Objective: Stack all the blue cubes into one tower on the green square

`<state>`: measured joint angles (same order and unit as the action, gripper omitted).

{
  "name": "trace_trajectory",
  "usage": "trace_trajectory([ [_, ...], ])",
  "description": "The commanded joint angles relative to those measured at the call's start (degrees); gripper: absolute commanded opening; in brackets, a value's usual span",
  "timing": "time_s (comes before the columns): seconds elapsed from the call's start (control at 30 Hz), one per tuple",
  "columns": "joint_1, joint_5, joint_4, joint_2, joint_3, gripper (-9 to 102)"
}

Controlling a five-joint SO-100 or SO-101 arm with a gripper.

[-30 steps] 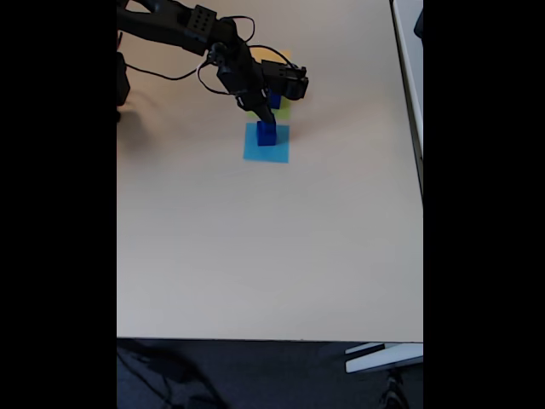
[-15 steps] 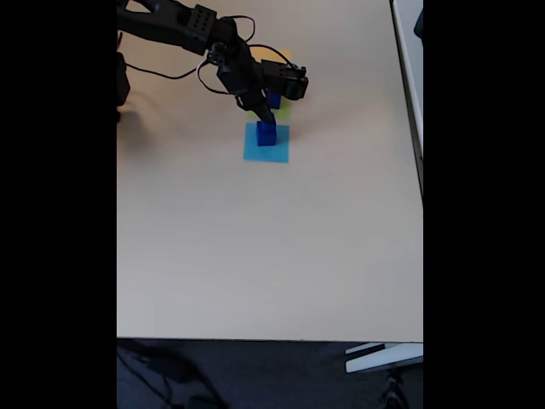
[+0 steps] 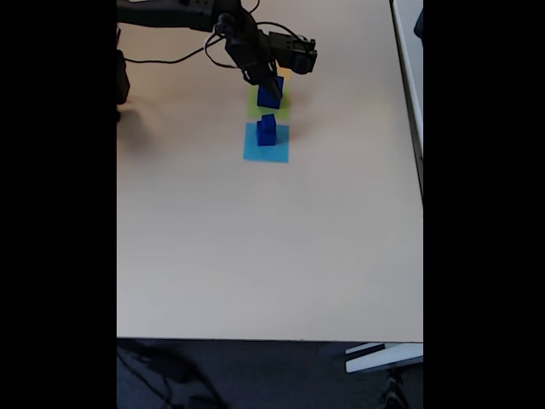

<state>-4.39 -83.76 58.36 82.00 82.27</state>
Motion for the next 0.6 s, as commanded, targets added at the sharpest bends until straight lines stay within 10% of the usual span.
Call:
trace_trajectory([
  [0.0, 2.3, -4.6, -0.1, 0.1, -3.5, 1],
  [0.57, 7.4, -14.1, -7.6, -1.9, 3.5, 1],
])
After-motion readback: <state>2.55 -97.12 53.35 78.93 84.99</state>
